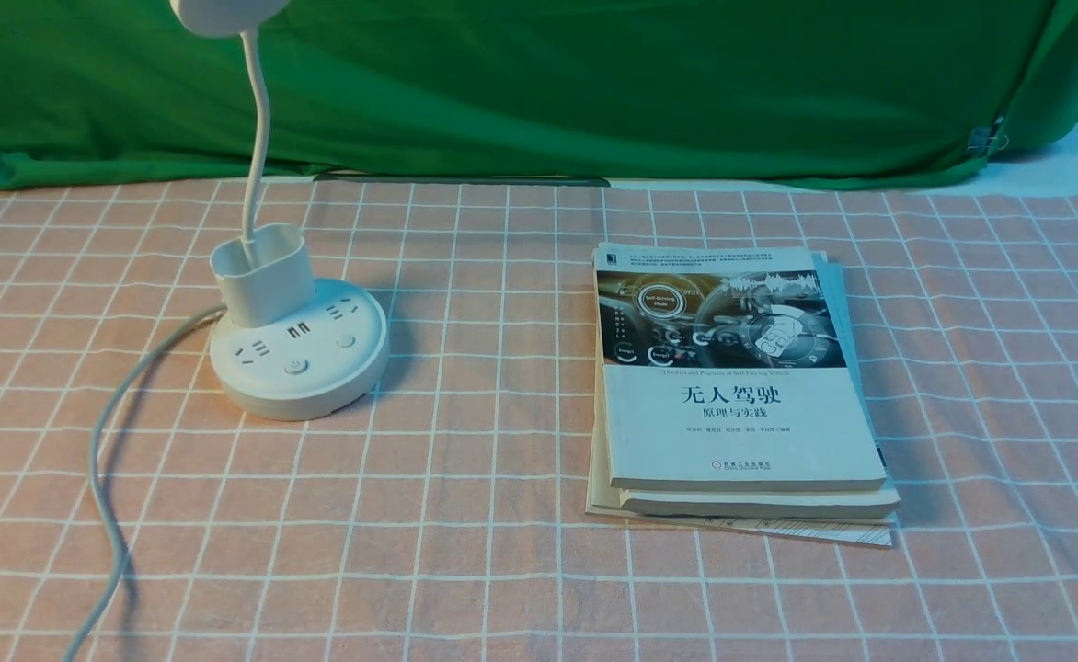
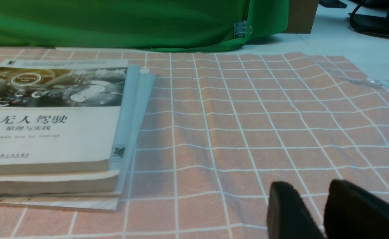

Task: Turn on the table lamp on the pink coffee tablecloth with your hand.
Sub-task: 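Press the power button on the lamp base to turn the lamp on with the left gripper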

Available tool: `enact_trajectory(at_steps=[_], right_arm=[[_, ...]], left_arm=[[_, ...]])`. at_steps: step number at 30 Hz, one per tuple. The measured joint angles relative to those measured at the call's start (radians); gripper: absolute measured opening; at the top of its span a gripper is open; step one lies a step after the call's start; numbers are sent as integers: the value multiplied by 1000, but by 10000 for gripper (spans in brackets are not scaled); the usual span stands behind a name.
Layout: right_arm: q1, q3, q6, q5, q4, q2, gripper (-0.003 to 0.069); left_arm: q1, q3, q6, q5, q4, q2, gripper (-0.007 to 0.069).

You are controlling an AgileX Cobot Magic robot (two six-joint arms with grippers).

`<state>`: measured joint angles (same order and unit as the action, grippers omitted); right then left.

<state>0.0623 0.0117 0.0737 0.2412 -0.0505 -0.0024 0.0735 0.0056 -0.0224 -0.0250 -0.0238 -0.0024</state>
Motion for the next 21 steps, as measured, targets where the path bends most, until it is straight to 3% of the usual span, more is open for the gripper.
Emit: enact_trajectory(at_steps=[3, 5, 9, 15, 21], right_arm=[[0, 0, 0, 0, 0, 0, 239], [0, 0, 0, 0, 0, 0, 239], [0, 0, 0, 0, 0, 0, 239], [0, 0, 0, 0, 0, 0, 239], [0, 0, 0, 0, 0, 0, 239]], left_arm=[[0, 0, 9, 156, 0, 0, 22], [0, 0, 33, 344, -1, 0, 22], [0, 0, 47, 527, -23, 0, 22], [0, 0, 42, 594, -32, 0, 22], [0, 0, -71, 660, -30, 0, 22]])
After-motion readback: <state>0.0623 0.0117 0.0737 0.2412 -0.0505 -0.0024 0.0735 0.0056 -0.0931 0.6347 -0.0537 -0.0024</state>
